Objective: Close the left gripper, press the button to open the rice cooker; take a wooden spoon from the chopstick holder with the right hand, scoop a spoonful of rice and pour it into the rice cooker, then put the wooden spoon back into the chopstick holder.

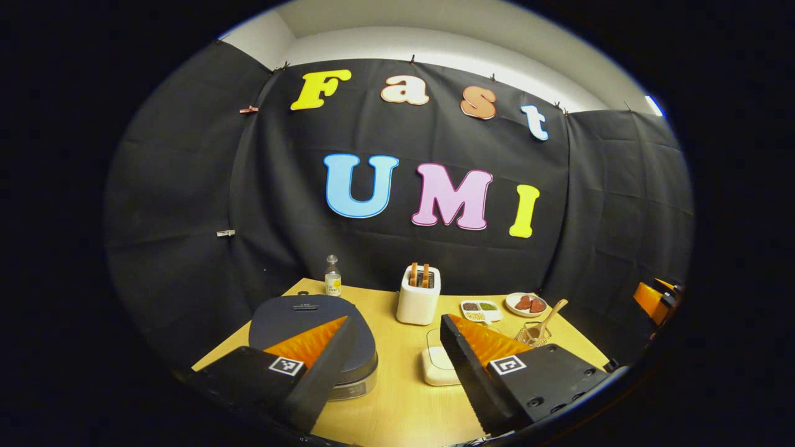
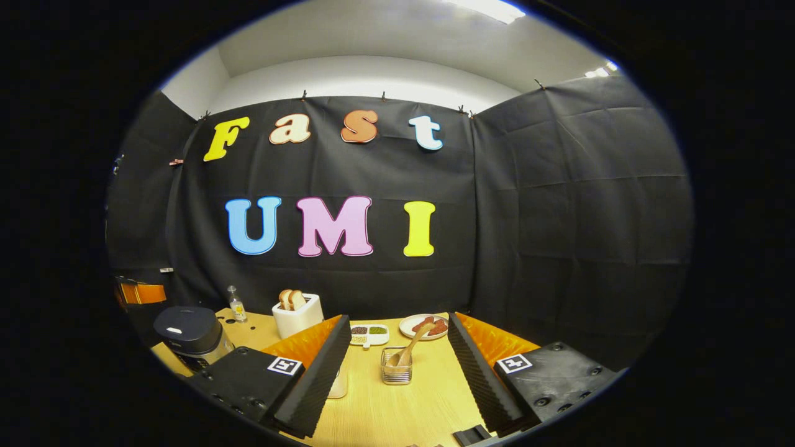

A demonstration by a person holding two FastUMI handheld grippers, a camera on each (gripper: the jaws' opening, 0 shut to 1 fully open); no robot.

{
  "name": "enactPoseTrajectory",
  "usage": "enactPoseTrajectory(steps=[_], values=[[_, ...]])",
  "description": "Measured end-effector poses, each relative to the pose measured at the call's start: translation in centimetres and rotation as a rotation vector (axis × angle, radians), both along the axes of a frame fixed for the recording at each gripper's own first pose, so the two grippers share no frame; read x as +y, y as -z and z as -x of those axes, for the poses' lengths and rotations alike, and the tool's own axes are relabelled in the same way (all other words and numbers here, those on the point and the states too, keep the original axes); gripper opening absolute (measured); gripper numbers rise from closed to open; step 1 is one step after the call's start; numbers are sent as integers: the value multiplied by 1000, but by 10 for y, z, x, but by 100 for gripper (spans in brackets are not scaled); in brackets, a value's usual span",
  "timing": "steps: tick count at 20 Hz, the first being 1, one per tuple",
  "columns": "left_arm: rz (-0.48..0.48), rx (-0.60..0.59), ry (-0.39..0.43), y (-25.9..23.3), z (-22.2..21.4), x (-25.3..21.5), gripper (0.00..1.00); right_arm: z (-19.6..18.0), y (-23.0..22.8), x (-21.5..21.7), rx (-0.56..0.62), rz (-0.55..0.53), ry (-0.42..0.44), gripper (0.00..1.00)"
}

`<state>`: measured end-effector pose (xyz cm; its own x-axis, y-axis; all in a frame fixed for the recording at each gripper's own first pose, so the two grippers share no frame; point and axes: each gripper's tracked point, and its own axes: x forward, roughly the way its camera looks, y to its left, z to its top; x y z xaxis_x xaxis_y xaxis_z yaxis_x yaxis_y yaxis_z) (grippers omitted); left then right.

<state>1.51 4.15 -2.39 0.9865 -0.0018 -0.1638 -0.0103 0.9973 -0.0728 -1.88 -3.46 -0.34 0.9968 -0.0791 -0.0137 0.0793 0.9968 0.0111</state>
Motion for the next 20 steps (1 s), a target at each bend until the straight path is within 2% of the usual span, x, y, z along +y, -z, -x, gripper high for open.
enactPoseTrajectory(steps=[5, 7, 8, 9, 10, 11, 13, 16, 18, 20], values=[[-48, 99, -22, 16, -17, 45, 63, -1, 6, 4, 21, 4, 4, 98], [-49, 128, -34, 21, -21, 61, 41, -2, 7, 7, 22, 8, 6, 98], [-38, 138, -39, 24, -23, 67, 43, -3, 10, 8, 25, 12, 7, 98], [-26, 150, -39, 28, -24, 69, 22, -3, 11, 8, 27, 14, 8, 98], [-15, 165, -32, 33, -26, 71, 23, -3, 11, 9, 30, 14, 10, 98], [-8, 181, -29, 39, -26, 72, 14, -4, 13, 10, 34, 13, 12, 98], [16, 201, -33, 47, -30, 79, 7, -5, 15, 10, 41, 14, 16, 98], [54, 241, -26, 66, -38, 82, 6, -6, 20, 11, 55, 16, 18, 98], [123, 276, -22, 80, -40, 81, 6, -6, 26, 12, 69, 13, 17, 98], [138, 301, -52, 93, -45, 88, 6, -4, 31, 11, 87, 15, 14, 98]])
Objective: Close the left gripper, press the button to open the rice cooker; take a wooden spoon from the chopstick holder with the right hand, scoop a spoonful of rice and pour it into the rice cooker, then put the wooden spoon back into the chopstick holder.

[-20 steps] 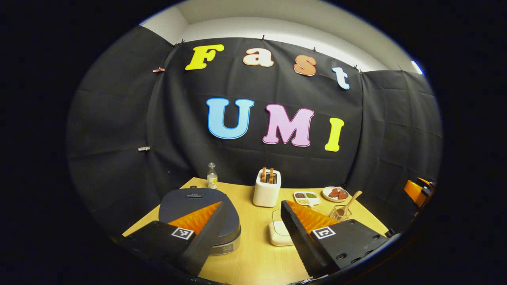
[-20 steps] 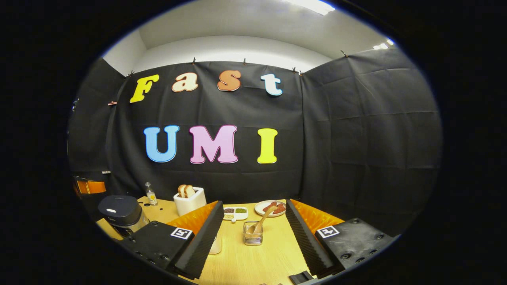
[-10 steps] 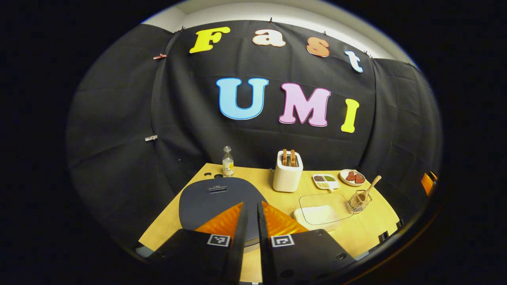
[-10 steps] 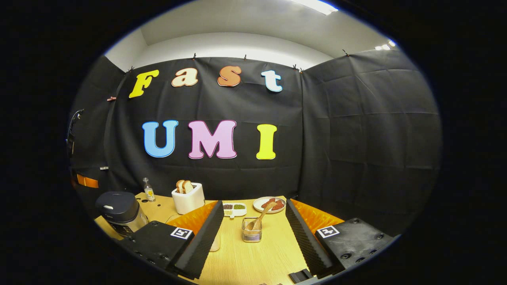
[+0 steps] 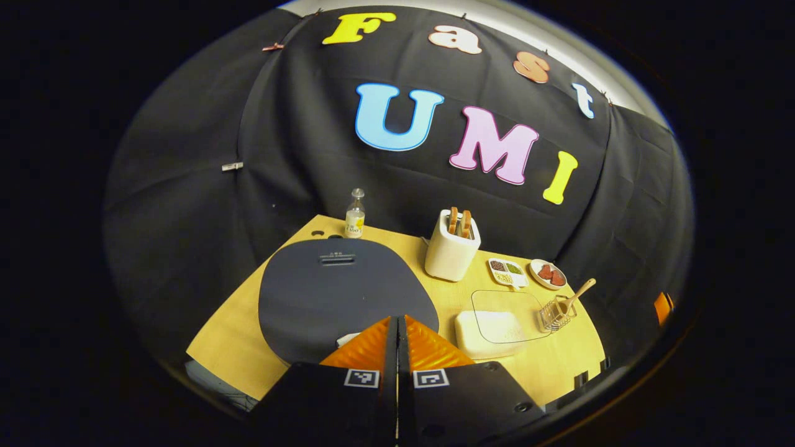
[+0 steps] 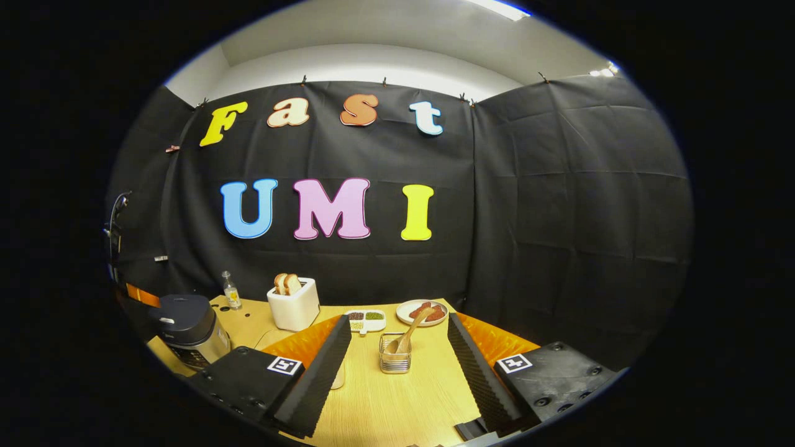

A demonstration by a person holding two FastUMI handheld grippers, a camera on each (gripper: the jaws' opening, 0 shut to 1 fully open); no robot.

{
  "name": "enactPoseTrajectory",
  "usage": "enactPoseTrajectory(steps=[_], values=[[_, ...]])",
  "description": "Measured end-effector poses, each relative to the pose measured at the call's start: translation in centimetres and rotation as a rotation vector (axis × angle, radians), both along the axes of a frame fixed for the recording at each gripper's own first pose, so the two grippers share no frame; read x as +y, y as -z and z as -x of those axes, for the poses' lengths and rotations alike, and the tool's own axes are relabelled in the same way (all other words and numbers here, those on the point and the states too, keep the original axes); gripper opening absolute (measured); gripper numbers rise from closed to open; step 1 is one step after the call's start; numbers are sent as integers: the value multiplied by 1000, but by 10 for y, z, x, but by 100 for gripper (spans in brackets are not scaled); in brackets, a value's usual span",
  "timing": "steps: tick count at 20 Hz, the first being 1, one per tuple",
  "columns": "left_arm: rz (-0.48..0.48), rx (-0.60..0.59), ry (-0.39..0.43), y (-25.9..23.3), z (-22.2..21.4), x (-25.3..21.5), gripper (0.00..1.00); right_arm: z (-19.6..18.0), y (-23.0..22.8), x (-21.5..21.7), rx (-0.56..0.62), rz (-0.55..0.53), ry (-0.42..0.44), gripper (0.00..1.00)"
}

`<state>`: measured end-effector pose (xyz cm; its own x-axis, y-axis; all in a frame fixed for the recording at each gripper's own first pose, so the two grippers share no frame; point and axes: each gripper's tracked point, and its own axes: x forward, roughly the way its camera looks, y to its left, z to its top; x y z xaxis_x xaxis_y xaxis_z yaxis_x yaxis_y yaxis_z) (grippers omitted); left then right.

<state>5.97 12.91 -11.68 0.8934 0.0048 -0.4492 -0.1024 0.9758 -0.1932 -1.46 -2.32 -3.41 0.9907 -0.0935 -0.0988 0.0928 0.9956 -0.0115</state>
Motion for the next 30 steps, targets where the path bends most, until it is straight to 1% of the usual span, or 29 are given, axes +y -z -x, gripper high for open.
enactPoseTrajectory(steps=[4, 7, 9, 10, 12, 16, 17, 18, 19, 20, 21, 24, 26, 28, 29, 30], values=[[36, 41, -51, 18, -9, 10, 6, -3, 9, 0, 35, 4, -11, 98], [46, 71, -52, 32, -6, 12, 6, -8, 9, 6, 43, 11, -24, 98], [75, 89, -62, 40, 0, 12, 6, -9, 10, 12, 44, 21, -37, 98], [84, 69, -68, 39, -4, 12, 6, -10, 13, 13, 51, 27, -41, 98], [100, 67, -67, 38, -3, 12, 7, -12, 18, 12, 67, 28, -40, 98], [108, 53, -33, 41, -2, 12, 7, -23, 19, 14, 68, 3, -38, 98], [128, 72, -36, 47, 0, 12, 6, -26, 20, 14, 72, -6, -41, 98], [142, 52, -44, 46, -7, 13, 5, -29, 19, 17, 73, -16, -46, 98], [142, 63, -43, 46, -1, 11, 7, -31, 20, 18, 76, -19, -53, 98], [130, 71, -44, 46, -3, 12, 6, -34, 22, 20, 81, -13, -63, 98], [119, 67, -52, 46, -2, 12, 7, -38, 24, 19, 86, -4, -72, 96], [107, 31, -85, 38, -1, 12, 6, -52, 28, 18, 106, -4, -97, 98], [96, -7, -134, 26, -2, 14, 6, -64, 30, 16, 118, -10, -110, 98], [38, -97, -177, -8, -3, 18, 7, -78, 30, 10, 118, -9, -119, 98], [-16, -156, -204, -31, -4, 22, 4, -85, 31, 7, 117, -15, -121, 98], [-78, -207, -231, -54, -2, 25, 7, -92, 33, 5, 122, -26, -124, 98]])
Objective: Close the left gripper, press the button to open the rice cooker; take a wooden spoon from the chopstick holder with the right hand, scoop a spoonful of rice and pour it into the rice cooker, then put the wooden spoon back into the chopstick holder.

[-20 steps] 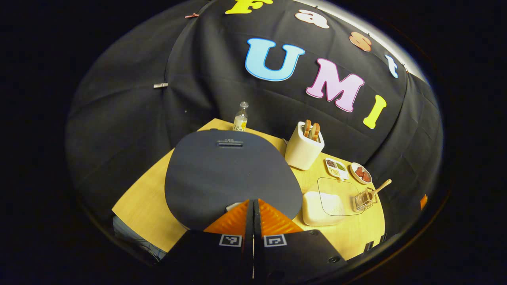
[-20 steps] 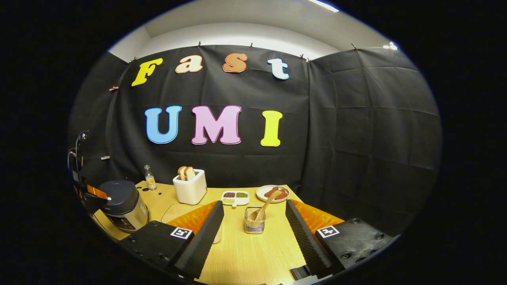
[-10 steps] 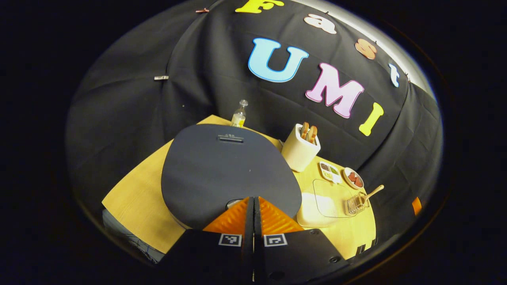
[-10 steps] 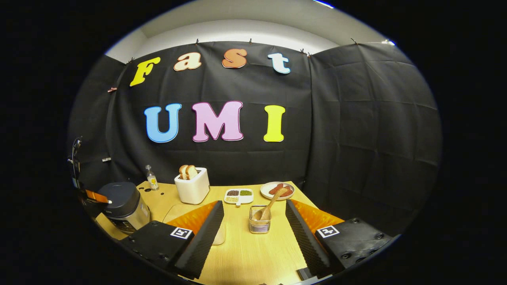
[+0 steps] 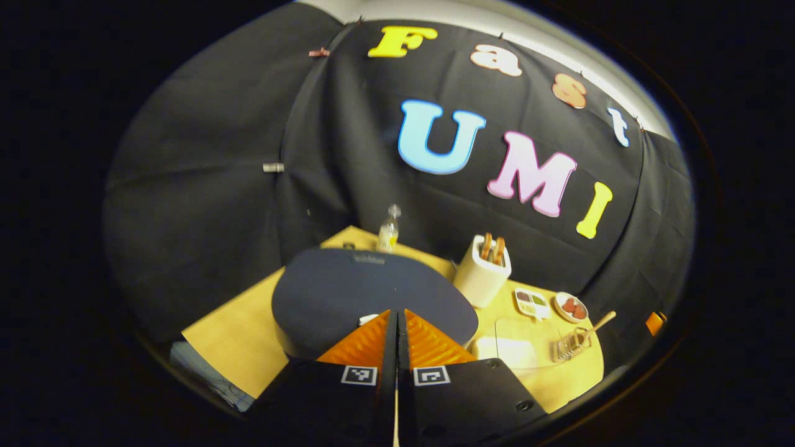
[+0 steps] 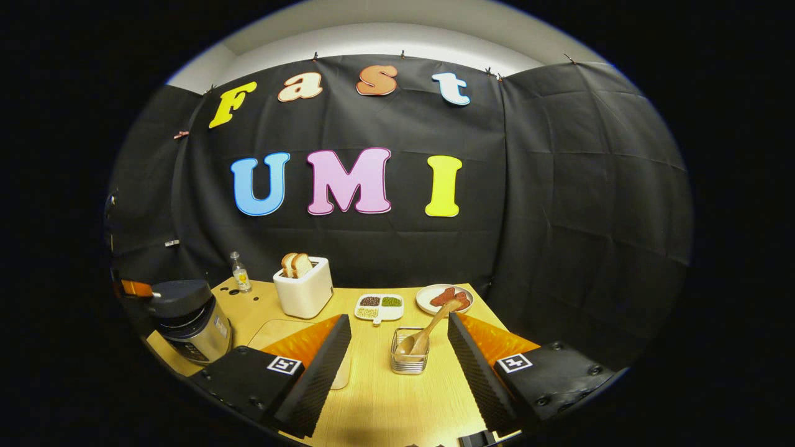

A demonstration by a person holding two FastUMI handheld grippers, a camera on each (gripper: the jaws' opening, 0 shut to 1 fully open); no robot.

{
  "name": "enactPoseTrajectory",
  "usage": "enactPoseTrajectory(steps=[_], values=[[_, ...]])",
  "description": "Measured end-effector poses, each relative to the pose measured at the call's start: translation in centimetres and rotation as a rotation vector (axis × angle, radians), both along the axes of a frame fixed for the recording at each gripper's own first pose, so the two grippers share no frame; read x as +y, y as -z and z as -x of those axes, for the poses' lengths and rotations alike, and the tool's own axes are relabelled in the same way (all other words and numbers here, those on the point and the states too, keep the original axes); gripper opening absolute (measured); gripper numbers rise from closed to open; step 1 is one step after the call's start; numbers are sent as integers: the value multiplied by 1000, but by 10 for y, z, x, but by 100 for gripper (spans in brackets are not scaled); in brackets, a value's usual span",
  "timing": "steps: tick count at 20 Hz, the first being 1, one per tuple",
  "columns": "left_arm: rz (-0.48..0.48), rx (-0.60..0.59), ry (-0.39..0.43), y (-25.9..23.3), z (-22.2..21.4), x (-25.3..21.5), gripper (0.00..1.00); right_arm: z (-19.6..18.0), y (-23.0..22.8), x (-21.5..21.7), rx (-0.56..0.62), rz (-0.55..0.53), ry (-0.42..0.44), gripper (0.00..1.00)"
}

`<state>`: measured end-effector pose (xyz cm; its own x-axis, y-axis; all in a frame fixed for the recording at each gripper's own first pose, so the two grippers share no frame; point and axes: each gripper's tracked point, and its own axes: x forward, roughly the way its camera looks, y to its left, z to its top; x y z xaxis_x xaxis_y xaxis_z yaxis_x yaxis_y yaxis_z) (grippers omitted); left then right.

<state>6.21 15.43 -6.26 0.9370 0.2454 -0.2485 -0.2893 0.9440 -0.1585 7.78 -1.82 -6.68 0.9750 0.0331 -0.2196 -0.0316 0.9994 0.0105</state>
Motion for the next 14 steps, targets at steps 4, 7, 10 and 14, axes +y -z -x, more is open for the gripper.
enactPoseTrajectory(steps=[4, 7, 10, 14], values=[[-132, -111, -97, -62, 11, 3, 8, -29, 4, -9, 8, -36, -12, 98], [-132, -119, -116, -63, 19, -17, 24, -48, 12, -22, 19, -54, -12, 98], [-100, -122, -112, -60, 25, -43, 46, -67, 24, -37, 50, -80, -1, 98], [-94, -92, -96, -44, 31, -80, 90, -96, 46, -60, 106, -161, 59, 99]])
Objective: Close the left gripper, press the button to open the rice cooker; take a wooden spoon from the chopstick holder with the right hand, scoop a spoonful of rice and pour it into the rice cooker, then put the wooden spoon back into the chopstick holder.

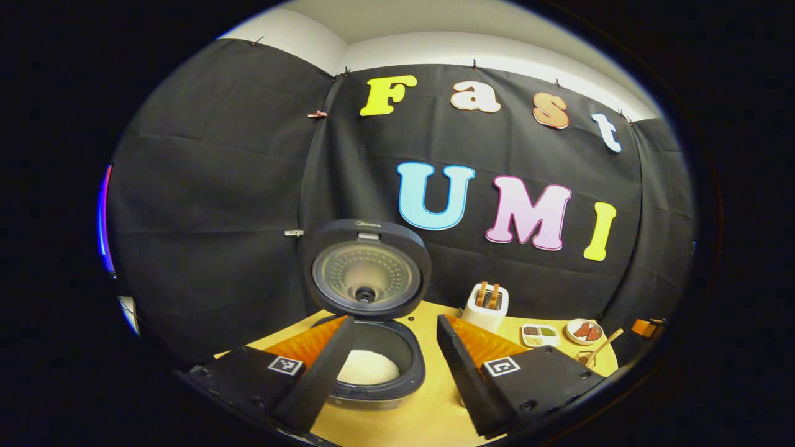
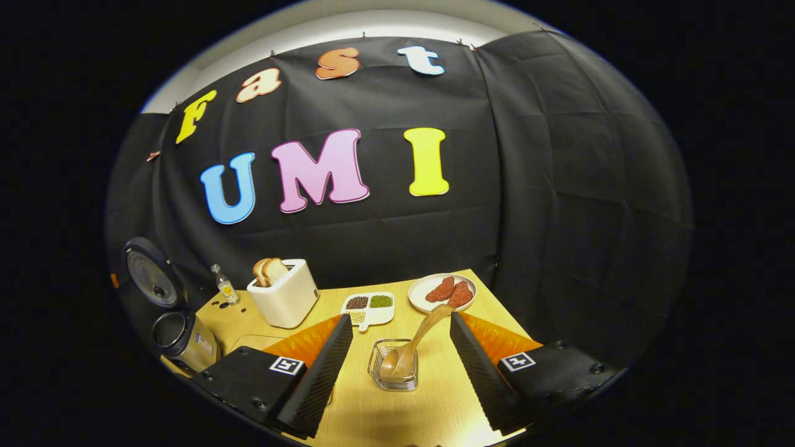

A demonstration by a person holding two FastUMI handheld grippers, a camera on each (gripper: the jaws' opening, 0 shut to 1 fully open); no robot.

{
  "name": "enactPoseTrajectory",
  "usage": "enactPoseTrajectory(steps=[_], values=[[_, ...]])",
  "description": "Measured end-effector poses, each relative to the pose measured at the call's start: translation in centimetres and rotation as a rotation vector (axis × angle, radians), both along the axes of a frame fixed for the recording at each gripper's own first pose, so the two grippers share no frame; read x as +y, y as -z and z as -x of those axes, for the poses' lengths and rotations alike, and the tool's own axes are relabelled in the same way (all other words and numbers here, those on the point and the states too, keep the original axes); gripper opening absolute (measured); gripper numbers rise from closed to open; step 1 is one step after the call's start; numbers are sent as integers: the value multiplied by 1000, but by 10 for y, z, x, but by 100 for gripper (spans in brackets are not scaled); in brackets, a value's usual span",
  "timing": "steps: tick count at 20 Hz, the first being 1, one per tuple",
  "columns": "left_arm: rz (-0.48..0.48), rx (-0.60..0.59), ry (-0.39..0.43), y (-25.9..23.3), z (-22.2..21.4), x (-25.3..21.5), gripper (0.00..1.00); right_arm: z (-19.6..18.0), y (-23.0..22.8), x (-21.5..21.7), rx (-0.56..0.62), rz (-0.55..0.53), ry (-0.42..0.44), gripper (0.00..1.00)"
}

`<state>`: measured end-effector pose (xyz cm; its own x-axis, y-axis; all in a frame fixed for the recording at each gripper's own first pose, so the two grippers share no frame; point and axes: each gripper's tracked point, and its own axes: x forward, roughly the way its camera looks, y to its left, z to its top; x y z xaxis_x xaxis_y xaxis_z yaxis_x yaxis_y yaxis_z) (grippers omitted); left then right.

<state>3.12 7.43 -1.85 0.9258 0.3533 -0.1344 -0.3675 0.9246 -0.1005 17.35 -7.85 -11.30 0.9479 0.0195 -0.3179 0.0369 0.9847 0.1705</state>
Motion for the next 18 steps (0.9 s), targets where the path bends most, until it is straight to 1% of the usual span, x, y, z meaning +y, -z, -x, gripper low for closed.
enactPoseTrajectory(steps=[1, 2, 5, 9, 14, 15, 17, 18], values=[[-1, 20, -7, 6, 0, -6, 95, -7, 7, -5, 20, -26, 16, 98], [1, 42, -19, 11, 1, -12, 96, -12, 16, -10, 46, -55, 30, 99], [22, 85, -40, 21, 4, -36, 96, -33, 40, -21, 92, -124, 50, 98], [41, 130, -46, 39, 6, -69, 96, -59, 77, -35, 138, -159, 71, 98], [47, 222, -42, 68, 18, -98, 96, -93, 108, -26, 189, -250, 92, 98], [52, 235, -44, 73, 20, -102, 96, -98, 112, -23, 198, -263, 96, 95], [65, 257, -52, 82, 23, -105, 96, -107, 123, -17, 213, -284, 100, 94], [75, 266, -56, 85, 22, -105, 96, -110, 126, -15, 221, -289, 101, 87]])
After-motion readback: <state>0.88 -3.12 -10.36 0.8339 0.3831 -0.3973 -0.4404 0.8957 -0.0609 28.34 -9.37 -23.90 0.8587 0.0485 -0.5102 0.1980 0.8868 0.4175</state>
